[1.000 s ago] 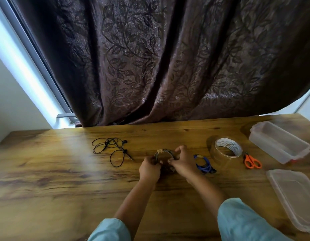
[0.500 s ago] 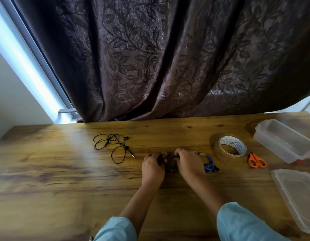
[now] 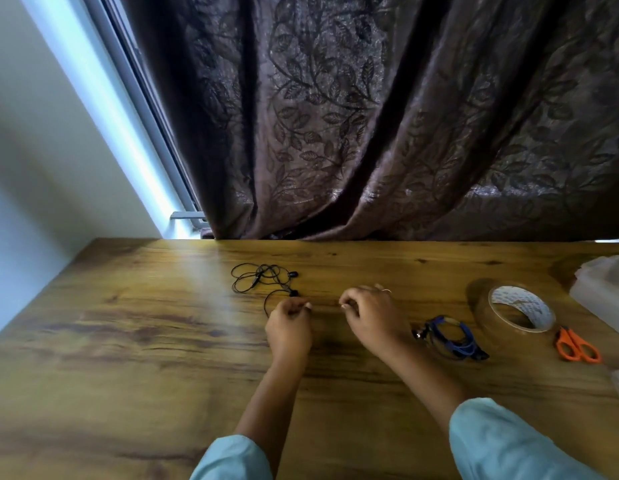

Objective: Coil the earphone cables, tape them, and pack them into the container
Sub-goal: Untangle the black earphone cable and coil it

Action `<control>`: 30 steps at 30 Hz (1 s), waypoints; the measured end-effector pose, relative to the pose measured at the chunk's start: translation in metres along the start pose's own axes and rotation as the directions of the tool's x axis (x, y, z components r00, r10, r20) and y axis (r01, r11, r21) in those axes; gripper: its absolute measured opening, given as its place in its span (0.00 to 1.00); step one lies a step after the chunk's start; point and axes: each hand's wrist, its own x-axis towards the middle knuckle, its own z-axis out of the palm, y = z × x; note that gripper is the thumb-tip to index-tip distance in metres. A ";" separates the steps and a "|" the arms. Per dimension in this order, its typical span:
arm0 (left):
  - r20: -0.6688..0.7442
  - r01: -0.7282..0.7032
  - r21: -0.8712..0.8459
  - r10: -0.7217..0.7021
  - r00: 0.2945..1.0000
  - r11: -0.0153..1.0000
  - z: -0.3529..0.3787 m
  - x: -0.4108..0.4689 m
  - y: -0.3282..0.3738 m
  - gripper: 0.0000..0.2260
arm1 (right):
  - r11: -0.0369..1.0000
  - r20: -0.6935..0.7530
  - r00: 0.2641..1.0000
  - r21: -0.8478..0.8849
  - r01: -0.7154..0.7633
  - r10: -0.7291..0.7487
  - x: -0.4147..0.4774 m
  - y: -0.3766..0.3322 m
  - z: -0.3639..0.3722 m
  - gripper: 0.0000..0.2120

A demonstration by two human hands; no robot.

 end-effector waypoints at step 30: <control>0.045 -0.140 0.544 0.139 0.989 0.827 -0.063 0.028 -0.024 0.15 | 0.994 0.471 0.880 0.109 0.007 -0.058 0.054 -0.061 0.018 0.07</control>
